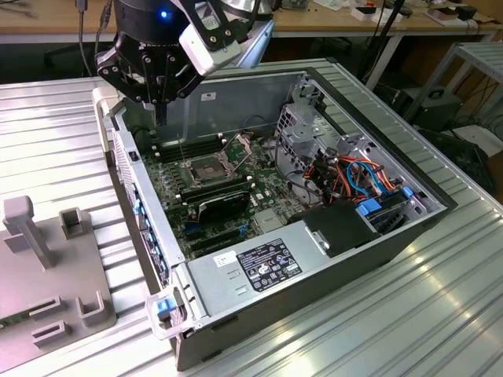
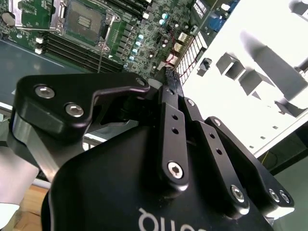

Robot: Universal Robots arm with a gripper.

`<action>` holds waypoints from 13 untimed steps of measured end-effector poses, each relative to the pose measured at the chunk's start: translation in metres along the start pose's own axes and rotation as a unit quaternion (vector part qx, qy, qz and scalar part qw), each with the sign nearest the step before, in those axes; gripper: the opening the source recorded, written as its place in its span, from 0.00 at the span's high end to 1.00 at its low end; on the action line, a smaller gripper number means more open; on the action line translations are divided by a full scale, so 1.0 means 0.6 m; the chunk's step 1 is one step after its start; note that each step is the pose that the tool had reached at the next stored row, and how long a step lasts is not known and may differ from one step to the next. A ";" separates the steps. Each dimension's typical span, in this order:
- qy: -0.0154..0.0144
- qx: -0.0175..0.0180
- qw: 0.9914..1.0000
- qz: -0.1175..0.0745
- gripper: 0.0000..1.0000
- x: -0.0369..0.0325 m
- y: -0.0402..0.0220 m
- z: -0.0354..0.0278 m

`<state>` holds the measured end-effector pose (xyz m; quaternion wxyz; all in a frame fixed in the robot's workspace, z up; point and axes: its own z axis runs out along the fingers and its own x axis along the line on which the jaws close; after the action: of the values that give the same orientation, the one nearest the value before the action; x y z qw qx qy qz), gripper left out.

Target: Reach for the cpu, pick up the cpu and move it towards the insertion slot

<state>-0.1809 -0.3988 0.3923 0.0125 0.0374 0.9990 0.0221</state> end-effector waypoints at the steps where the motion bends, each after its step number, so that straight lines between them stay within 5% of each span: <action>1: 0.000 0.000 1.000 0.000 0.89 0.003 0.000 0.000; 13: 0.000 0.000 1.000 0.000 0.89 0.035 -0.003 -0.001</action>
<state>-0.2019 -0.3988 0.3922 0.0125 0.0374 0.9990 0.0221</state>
